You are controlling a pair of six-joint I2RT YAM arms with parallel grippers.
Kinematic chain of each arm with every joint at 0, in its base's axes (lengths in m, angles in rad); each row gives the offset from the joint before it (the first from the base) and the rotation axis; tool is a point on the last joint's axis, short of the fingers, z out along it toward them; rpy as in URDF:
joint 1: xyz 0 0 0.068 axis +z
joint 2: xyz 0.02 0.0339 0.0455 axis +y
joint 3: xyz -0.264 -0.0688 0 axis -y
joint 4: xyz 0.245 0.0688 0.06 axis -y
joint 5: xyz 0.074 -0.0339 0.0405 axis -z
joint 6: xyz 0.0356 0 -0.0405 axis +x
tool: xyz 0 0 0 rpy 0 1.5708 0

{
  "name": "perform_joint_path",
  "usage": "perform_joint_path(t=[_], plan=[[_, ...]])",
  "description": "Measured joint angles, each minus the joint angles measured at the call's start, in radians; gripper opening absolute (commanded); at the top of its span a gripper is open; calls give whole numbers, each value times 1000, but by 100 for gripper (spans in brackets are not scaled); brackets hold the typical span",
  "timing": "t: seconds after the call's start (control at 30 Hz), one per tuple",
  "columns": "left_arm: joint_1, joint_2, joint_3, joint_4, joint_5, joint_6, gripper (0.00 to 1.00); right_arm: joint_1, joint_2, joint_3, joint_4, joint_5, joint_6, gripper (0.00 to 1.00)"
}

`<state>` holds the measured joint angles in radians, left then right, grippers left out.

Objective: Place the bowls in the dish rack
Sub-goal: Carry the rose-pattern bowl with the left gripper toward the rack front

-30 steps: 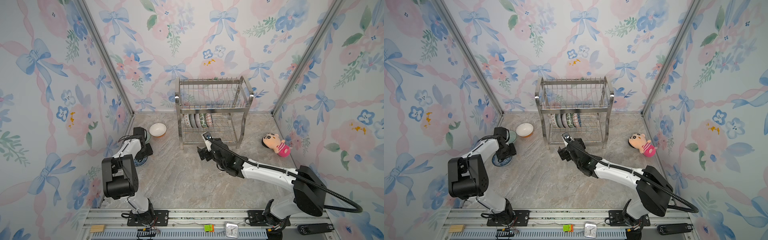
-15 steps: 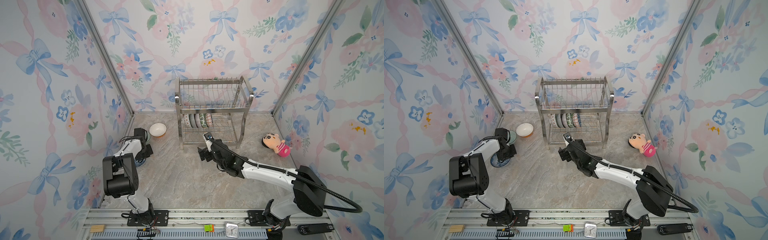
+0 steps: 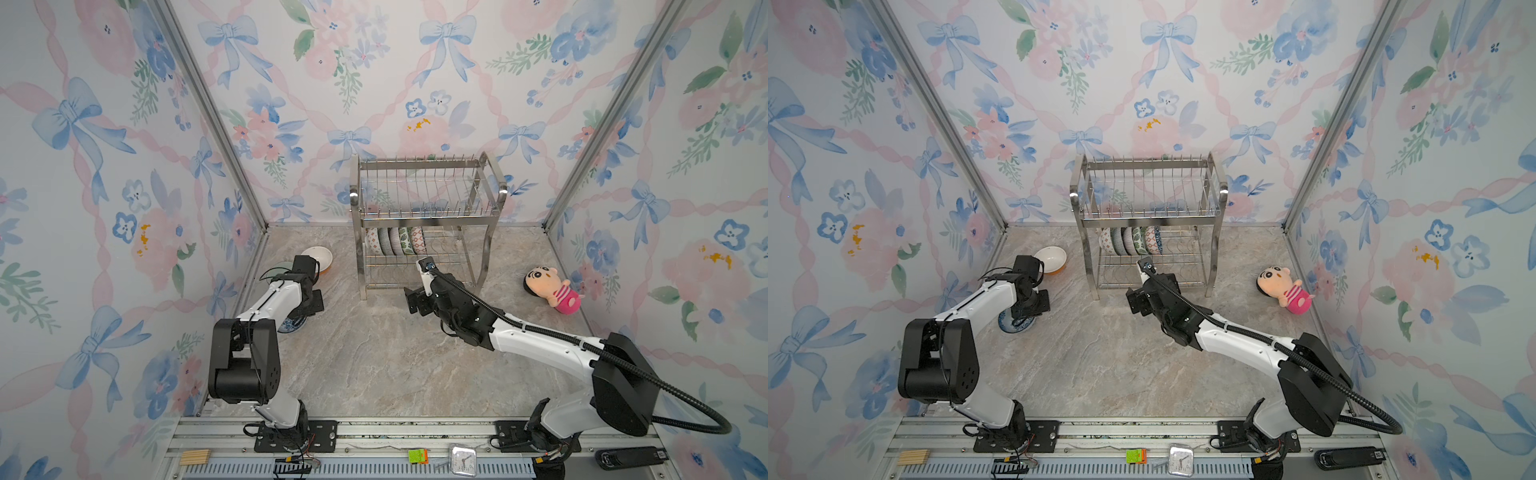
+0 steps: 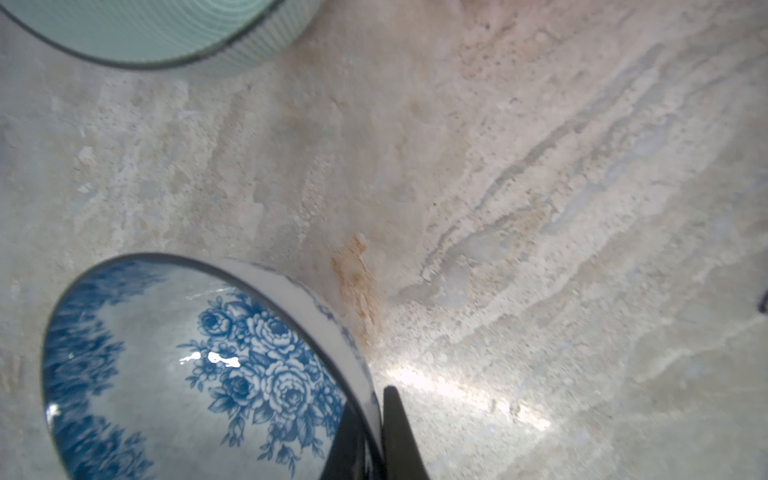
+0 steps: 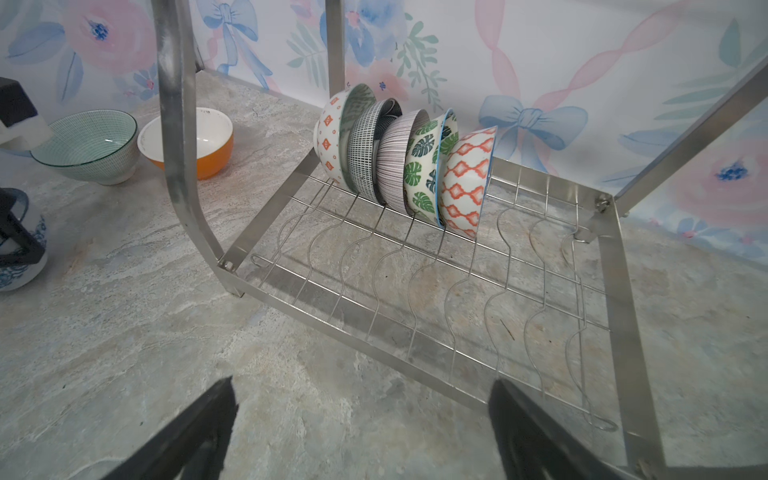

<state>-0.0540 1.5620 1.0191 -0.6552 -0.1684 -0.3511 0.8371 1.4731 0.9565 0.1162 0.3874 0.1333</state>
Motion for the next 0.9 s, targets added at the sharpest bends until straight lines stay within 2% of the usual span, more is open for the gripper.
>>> perform_joint_path(t=[0.13,0.33,0.47,0.6,0.73,0.9], plan=[[-101,-71,0,-35,-9,-20,0,-37,-35,-2,-12,-7,40,97],[-342,-98,3,-60,-3,-100,0,-105,-107,-21,-57,-10,93,96],[-551,-67,39,-77,-4,-182,0,-154,-164,-63,-84,-14,129,96],[-733,32,111,-76,-8,-255,0,-206,-233,-112,-114,-14,157,96],[-815,170,219,-80,-20,-282,0,-260,-304,-146,-145,-18,189,97],[-845,337,376,-74,-34,-278,0,-340,-388,-176,-199,-22,227,97]])
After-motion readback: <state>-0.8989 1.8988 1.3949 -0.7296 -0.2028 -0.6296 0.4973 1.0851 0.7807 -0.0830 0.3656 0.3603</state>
